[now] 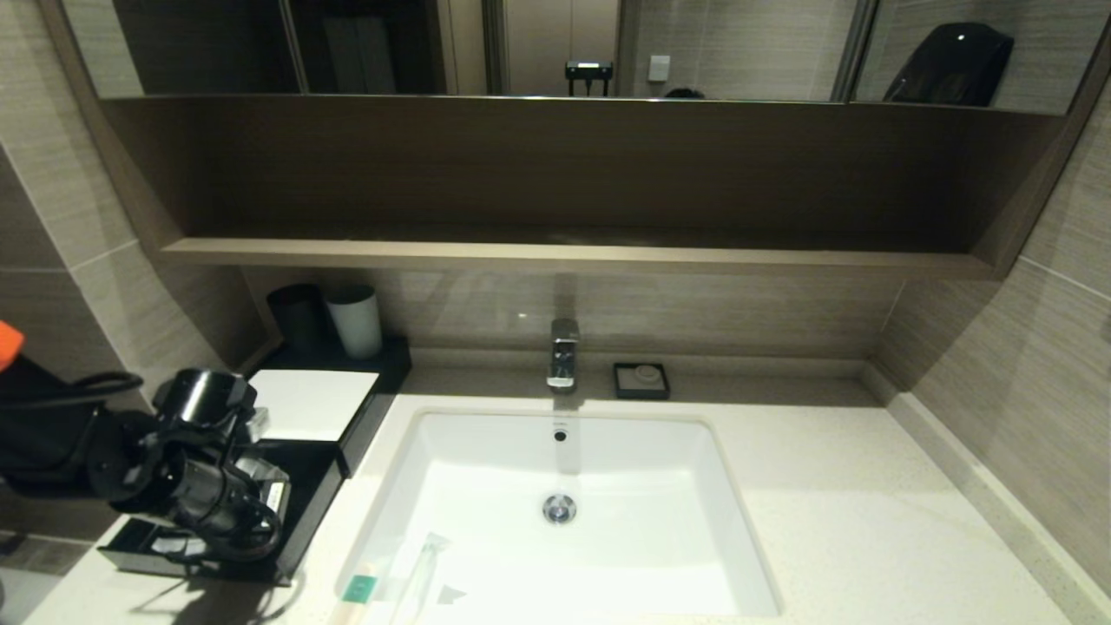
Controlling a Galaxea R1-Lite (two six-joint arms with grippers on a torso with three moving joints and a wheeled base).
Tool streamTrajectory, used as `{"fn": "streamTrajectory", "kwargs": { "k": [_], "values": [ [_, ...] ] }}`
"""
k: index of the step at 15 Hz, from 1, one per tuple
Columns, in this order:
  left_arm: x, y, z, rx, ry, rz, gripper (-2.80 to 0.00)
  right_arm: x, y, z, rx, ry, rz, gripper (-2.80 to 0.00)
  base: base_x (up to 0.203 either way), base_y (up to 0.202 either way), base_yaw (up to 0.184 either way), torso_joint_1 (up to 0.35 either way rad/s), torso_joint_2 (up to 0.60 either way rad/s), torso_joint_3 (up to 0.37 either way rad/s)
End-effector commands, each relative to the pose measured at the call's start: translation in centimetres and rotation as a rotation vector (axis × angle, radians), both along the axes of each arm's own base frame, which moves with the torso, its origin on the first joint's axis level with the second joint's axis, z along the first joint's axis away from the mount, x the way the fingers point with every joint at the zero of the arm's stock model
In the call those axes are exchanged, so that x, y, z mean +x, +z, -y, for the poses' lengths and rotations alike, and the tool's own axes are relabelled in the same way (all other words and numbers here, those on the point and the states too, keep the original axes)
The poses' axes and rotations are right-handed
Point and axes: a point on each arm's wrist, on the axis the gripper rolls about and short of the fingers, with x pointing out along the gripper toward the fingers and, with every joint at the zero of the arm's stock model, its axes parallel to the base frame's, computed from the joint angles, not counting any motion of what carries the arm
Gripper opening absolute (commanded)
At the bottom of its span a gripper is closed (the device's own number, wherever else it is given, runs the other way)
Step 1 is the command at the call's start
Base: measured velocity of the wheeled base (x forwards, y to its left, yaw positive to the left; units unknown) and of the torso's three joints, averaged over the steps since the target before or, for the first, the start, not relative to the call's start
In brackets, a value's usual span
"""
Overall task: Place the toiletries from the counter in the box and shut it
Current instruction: Place the bathroom toiletry into the drawer
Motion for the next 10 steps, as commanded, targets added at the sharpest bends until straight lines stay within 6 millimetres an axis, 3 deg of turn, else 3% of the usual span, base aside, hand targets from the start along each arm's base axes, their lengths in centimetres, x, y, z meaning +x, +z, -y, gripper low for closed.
{"fn": "streamTrajectory", "kwargs": {
  "k": [1, 10],
  "values": [
    [0.33, -0.54, -0.04, -0.001, 0.002, -0.016, -2.8, -0.01, -0.02, 0.0, 0.0, 0.0, 0.001, -2.8, 0.0, 0.0, 0.0, 0.0, 0.0, 0.0],
    [1.1, -0.82, -0.08, -0.001, 0.003, -0.008, -2.8, -0.01, 0.02, 0.0, -0.001, 0.0, 0.001, -2.8, 0.0, 0.0, 0.0, 0.0, 0.0, 0.0]
  ]
}}
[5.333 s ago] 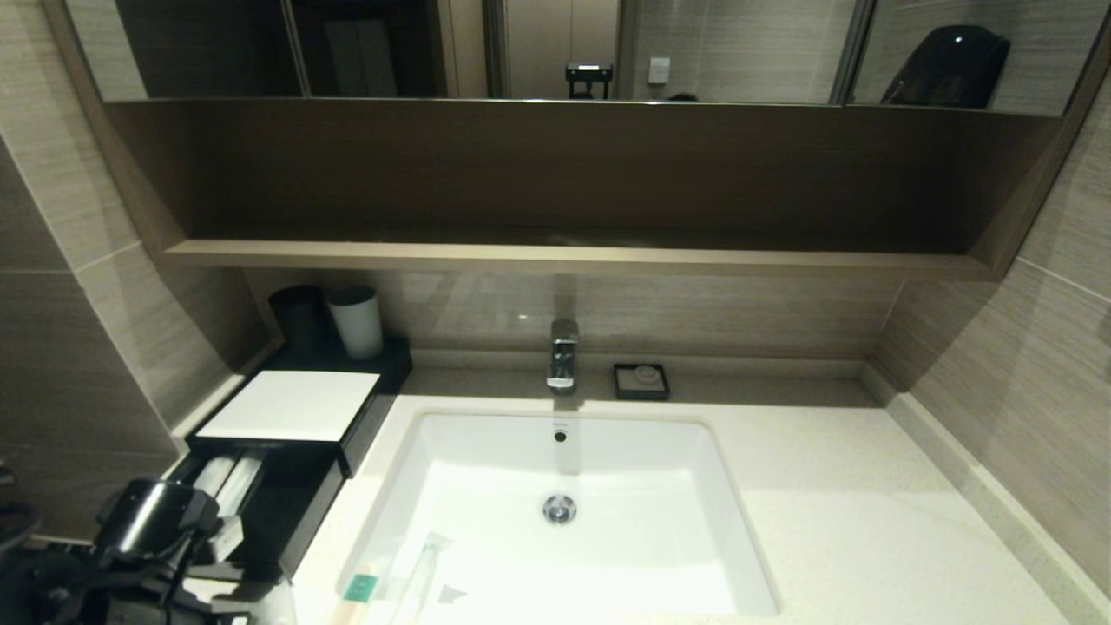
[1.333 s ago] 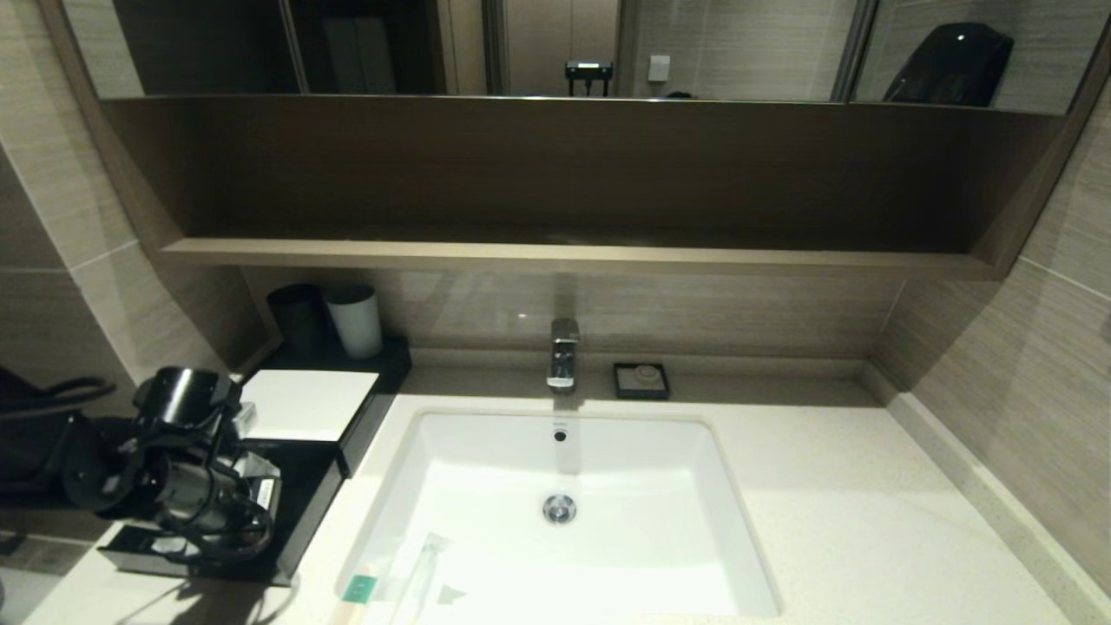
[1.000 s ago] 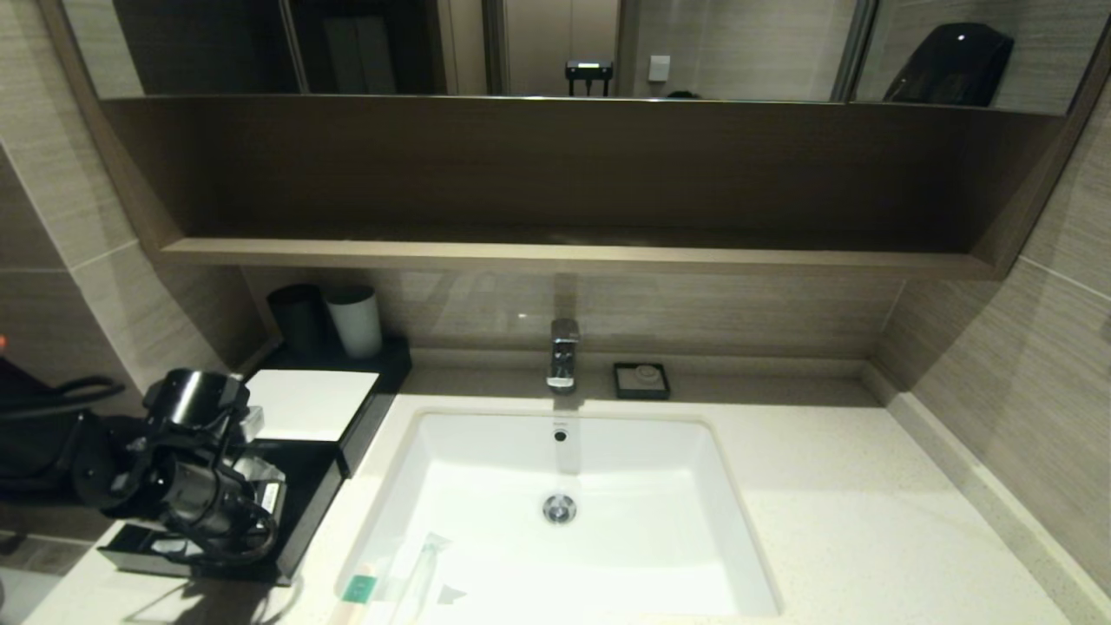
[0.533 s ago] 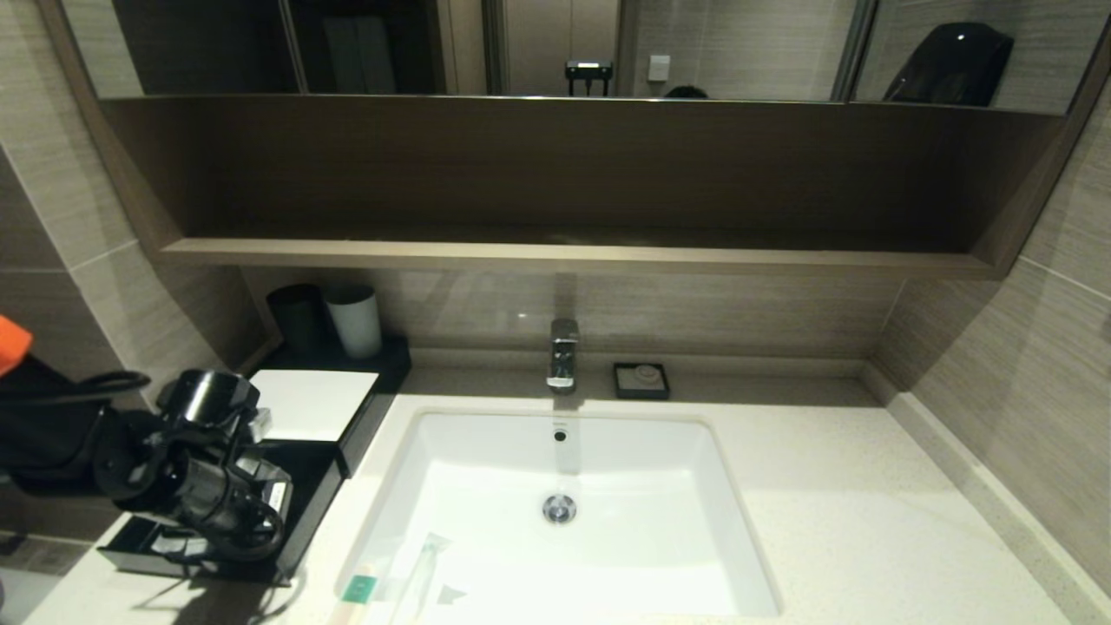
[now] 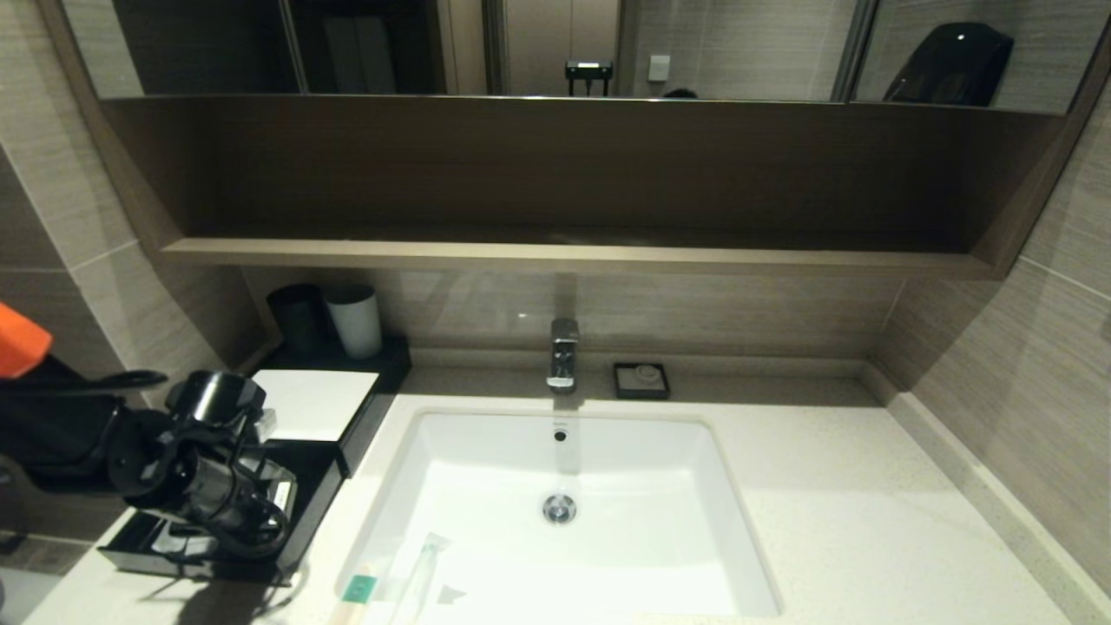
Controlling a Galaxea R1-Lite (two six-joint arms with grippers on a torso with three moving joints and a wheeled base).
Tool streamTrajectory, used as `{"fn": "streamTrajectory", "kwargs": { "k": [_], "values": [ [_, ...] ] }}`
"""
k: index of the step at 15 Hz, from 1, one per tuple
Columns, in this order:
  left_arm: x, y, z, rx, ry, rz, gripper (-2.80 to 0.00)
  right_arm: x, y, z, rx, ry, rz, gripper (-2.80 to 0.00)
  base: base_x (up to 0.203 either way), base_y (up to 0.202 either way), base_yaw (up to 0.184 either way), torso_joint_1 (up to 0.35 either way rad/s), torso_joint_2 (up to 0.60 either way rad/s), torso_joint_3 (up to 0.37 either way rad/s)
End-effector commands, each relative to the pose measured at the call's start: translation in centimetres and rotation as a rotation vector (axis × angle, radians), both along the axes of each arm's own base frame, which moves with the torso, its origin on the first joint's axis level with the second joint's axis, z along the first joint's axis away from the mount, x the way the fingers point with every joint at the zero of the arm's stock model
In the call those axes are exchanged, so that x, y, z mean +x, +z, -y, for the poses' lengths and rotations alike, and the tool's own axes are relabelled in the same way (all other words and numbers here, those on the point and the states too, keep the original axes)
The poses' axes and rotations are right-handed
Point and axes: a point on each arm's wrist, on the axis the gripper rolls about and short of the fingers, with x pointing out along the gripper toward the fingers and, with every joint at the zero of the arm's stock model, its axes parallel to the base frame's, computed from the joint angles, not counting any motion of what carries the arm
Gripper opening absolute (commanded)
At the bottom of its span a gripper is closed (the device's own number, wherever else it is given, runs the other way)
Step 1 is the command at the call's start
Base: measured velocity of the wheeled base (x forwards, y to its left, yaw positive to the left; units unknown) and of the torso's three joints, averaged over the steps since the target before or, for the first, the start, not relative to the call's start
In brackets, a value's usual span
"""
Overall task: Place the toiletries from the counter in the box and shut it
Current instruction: Place the bathroom toiletry into the drawer
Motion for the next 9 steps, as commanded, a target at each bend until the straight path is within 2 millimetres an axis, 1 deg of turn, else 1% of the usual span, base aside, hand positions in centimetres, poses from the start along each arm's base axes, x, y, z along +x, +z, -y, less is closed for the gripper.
{"fn": "streamTrajectory", "kwargs": {
  "k": [1, 4, 5, 8, 9],
  "values": [
    [0.19, 0.08, -0.07, 0.0, 0.004, 0.006, -2.8, 0.0, 0.0, 0.0, -0.001, 0.0, 0.0, -2.8, 0.0, 0.0, 0.0, 0.0, 0.0, 0.0],
    [0.22, 0.15, -0.08, -0.001, 0.004, 0.01, -2.8, -0.01, 0.04, 0.0, -0.001, 0.0, 0.001, -2.8, 0.0, 0.0, 0.0, 0.0, 0.0, 0.0],
    [0.31, 0.23, -0.08, -0.002, 0.005, 0.014, 0.0, -0.01, 0.0, 0.0, 0.0, 0.001, 0.0, -2.8, 0.0, 0.0, 0.0, 0.0, 0.0, 0.0],
    [0.51, 0.51, -0.09, -0.003, 0.009, 0.029, 0.0, -0.01, 0.03, 0.0, 0.0, 0.0, 0.001, -2.8, 0.0, 0.0, 0.0, 0.0, 0.0, 0.0],
    [0.44, 0.88, -0.09, -0.003, 0.009, 0.041, 0.0, -0.01, 0.04, 0.0, 0.0, 0.0, 0.001, -2.8, 0.0, 0.0, 0.0, 0.0, 0.0, 0.0]
  ]
}}
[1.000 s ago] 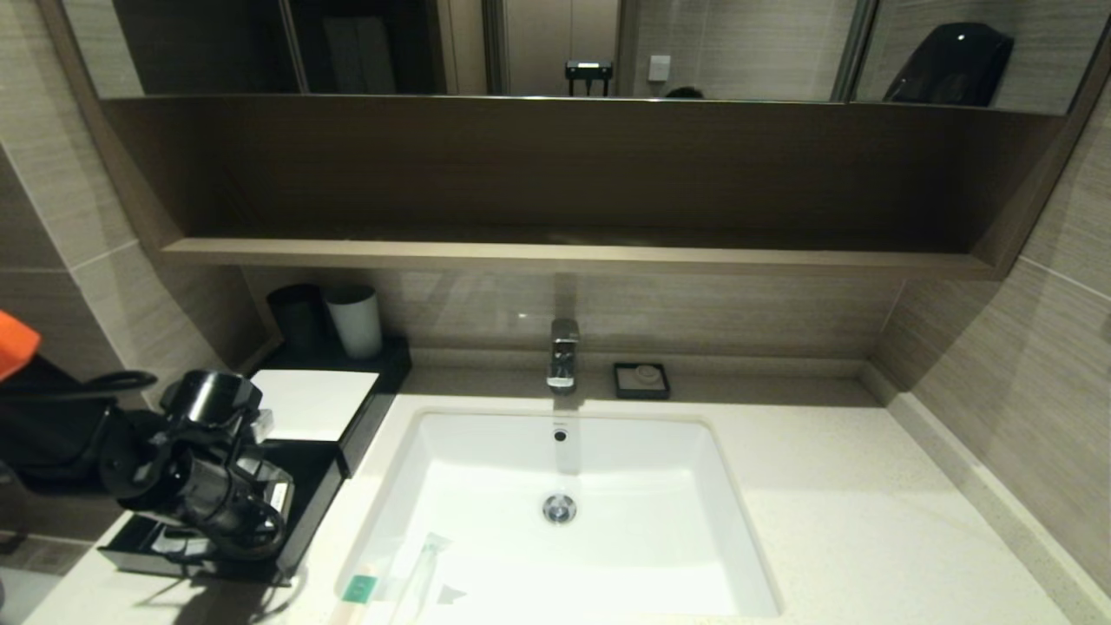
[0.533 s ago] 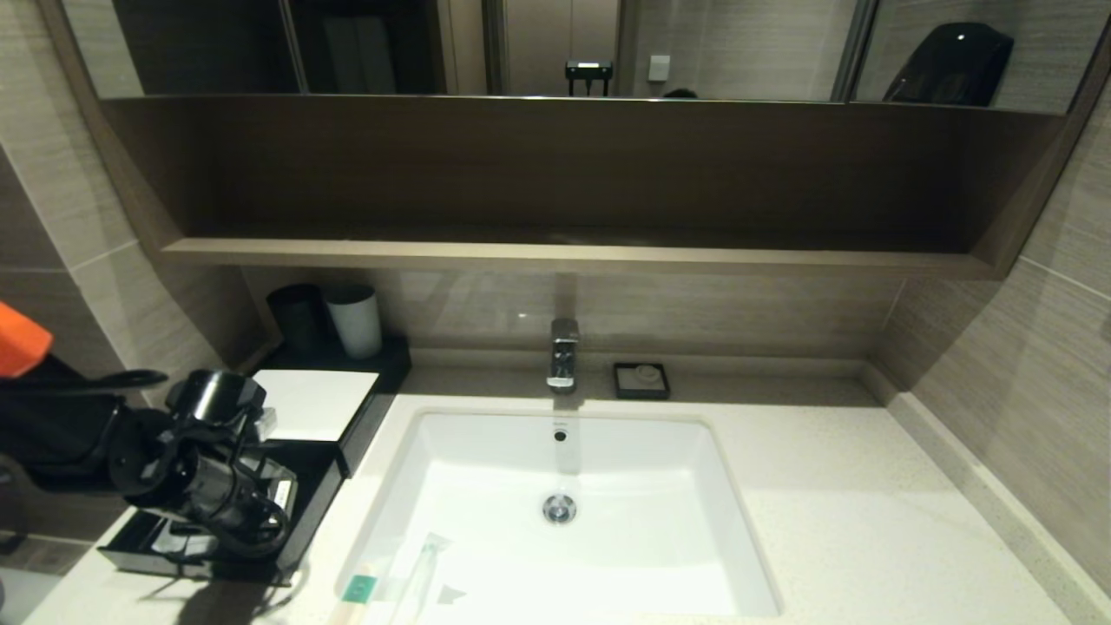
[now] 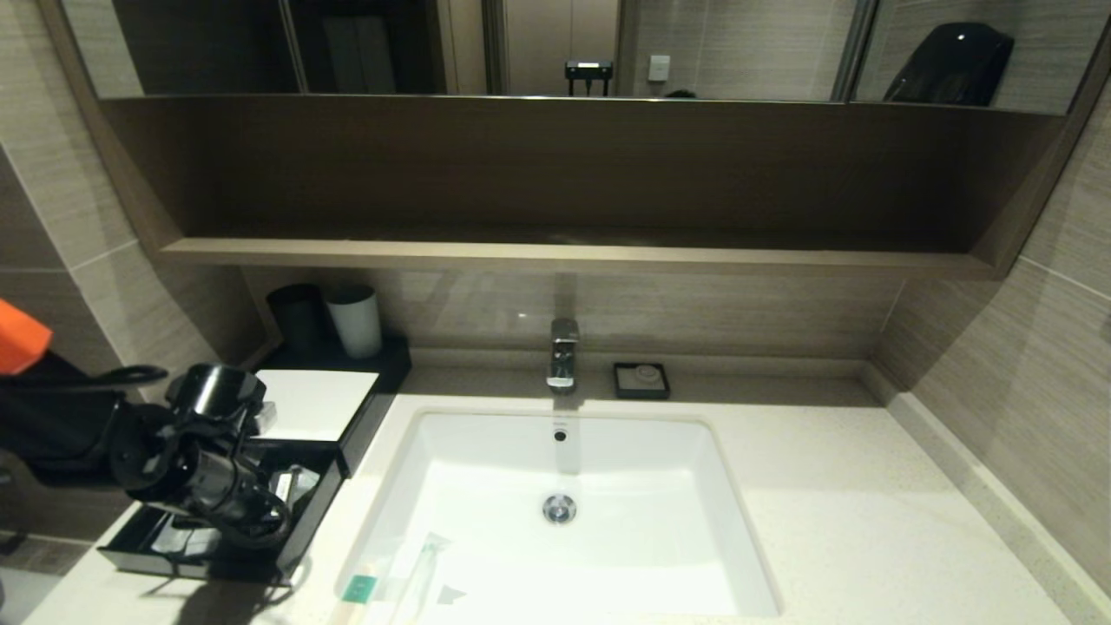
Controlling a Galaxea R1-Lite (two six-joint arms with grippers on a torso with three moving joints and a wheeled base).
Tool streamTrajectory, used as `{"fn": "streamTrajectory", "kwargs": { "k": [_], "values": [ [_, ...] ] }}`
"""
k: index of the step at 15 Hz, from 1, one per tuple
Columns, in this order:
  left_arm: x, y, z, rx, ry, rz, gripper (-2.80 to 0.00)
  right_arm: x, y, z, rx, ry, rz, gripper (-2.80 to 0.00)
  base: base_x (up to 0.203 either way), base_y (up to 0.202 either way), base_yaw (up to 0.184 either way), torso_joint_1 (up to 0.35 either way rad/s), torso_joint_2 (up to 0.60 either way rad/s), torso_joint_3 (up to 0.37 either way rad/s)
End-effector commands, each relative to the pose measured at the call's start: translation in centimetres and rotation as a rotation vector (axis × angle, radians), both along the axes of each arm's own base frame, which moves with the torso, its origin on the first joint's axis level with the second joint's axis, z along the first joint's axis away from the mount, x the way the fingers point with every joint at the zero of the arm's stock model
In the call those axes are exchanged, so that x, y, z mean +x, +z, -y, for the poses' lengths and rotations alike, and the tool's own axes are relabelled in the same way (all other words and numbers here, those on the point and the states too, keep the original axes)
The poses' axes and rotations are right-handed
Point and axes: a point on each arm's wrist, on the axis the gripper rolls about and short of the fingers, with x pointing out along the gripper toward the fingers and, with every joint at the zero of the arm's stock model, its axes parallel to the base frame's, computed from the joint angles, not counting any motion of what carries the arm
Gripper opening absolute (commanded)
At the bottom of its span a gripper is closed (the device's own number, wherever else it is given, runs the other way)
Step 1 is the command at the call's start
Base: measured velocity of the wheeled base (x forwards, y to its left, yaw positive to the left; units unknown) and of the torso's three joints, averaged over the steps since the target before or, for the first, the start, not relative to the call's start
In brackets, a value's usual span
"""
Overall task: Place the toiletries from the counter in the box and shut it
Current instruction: Place the bathroom toiletry into the drawer, then pick up the bathroom toiletry
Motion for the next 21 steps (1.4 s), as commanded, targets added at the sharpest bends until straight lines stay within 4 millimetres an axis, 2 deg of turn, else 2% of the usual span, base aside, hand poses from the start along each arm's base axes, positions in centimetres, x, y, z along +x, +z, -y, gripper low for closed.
{"fn": "streamTrajectory", "kwargs": {
  "k": [1, 8, 11, 12, 15, 17, 21],
  "values": [
    [-0.1, 0.8, 0.0, 0.0, 0.002, 0.03, 0.0, 0.0, 0.0, 0.0, 0.0, 0.0, 0.0, -2.8, 0.0, 0.0, 0.0, 0.0, 0.0, 0.0],
    [-2.2, 6.5, 0.0, -0.021, 0.054, 0.225, 0.0, 0.0, 0.0, 0.0, 0.0, 0.0, 0.001, -2.8, 0.0, 0.0, 0.0, 0.0, 0.0, 0.0],
    [-3.1, 7.8, 0.0, -0.025, 0.064, 0.275, 0.0, 0.0, 0.0, 0.0, -0.001, 0.0, 0.001, -2.8, 0.0, 0.0, 0.0, 0.0, 0.0, 0.0],
    [-3.5, 8.3, 0.1, -0.031, 0.059, 0.291, -2.8, 0.0, 0.0, 0.0, -0.001, 0.0, 0.0, -2.8, 0.0, 0.0, 0.0, 0.0, 0.0, 0.0],
    [-5.6, 10.2, 0.5, -0.098, 0.006, 0.344, -2.8, 0.0, 0.0, 0.0, 0.0, 0.0, 0.0, -2.8, 0.0, 0.0, 0.0, 0.0, 0.0, 0.0],
    [-7.2, 10.8, 1.1, -0.166, -0.06, 0.312, -2.8, 0.0, 0.0, 0.0, 0.001, 0.0, -0.001, -2.8, 0.0, 0.0, 0.0, 0.0, 0.0, 0.0],
    [-9.6, 10.6, 2.2, -0.23, -0.139, 0.244, -2.8, 0.0, 0.0, 0.0, 0.0, 0.0, -0.001, -2.8, 0.0, 0.0, 0.0, 0.0, 0.0, 0.0]
  ]
}}
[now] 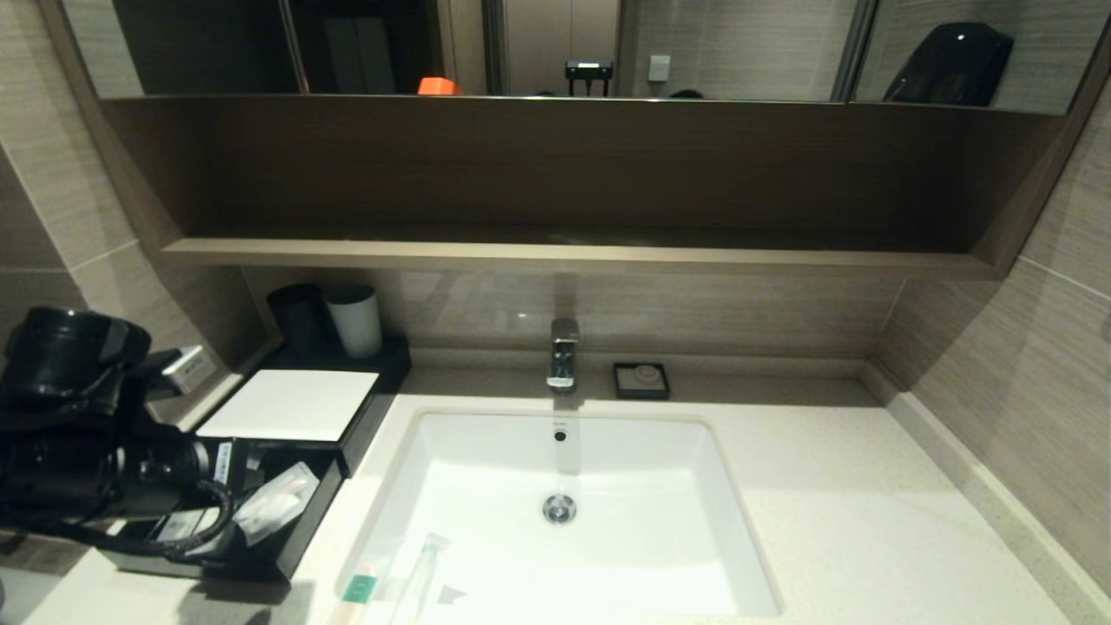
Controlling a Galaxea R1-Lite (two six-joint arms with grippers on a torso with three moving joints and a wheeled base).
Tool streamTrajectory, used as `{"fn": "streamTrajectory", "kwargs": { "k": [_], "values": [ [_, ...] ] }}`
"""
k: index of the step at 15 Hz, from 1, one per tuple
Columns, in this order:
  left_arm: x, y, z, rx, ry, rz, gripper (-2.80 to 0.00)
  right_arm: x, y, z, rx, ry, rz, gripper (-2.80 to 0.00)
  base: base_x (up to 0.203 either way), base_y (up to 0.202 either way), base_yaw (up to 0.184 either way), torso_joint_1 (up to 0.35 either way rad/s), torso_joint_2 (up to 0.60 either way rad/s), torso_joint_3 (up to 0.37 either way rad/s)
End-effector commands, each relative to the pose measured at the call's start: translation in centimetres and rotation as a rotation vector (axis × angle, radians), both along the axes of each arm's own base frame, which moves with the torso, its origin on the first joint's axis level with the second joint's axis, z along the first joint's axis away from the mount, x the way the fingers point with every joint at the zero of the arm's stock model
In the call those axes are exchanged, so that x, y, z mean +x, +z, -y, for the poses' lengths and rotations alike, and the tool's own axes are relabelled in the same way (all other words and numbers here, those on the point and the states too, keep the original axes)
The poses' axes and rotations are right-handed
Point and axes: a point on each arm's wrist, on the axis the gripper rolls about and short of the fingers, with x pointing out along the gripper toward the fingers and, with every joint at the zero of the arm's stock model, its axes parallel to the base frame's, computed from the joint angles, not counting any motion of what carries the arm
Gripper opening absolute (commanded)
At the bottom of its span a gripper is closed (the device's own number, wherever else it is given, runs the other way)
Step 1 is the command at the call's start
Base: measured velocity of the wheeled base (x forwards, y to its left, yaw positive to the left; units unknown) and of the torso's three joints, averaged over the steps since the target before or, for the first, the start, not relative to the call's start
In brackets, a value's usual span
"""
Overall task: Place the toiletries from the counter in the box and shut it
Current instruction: Pick up the bathroom toiletry
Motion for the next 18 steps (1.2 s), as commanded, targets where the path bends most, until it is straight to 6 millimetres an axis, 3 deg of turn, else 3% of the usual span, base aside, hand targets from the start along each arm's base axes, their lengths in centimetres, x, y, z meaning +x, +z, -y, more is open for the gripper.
{"fn": "streamTrajectory", "kwargs": {
  "k": [1, 10, 18],
  "values": [
    [-1.9, 0.3, 0.7, -0.005, -0.037, 0.015, -2.8, 0.0, 0.0, 0.0, 0.0, 0.0, 0.0, -2.8, 0.0, 0.0, 0.0, 0.0, 0.0, 0.0],
    [-10.1, -1.7, 2.2, 0.04, -0.214, -0.005, -2.8, 0.0, 0.0, 0.0, -0.001, 0.0, -0.001, -2.8, 0.0, 0.0, 0.0, 0.0, 0.0, 0.0],
    [-14.6, -4.2, 1.6, 0.082, -0.279, -0.016, -2.8, 0.0, 0.0, 0.0, 0.0, 0.0, -0.001, -2.8, 0.0, 0.0, 0.0, 0.0, 0.0, 0.0]
  ]
}}
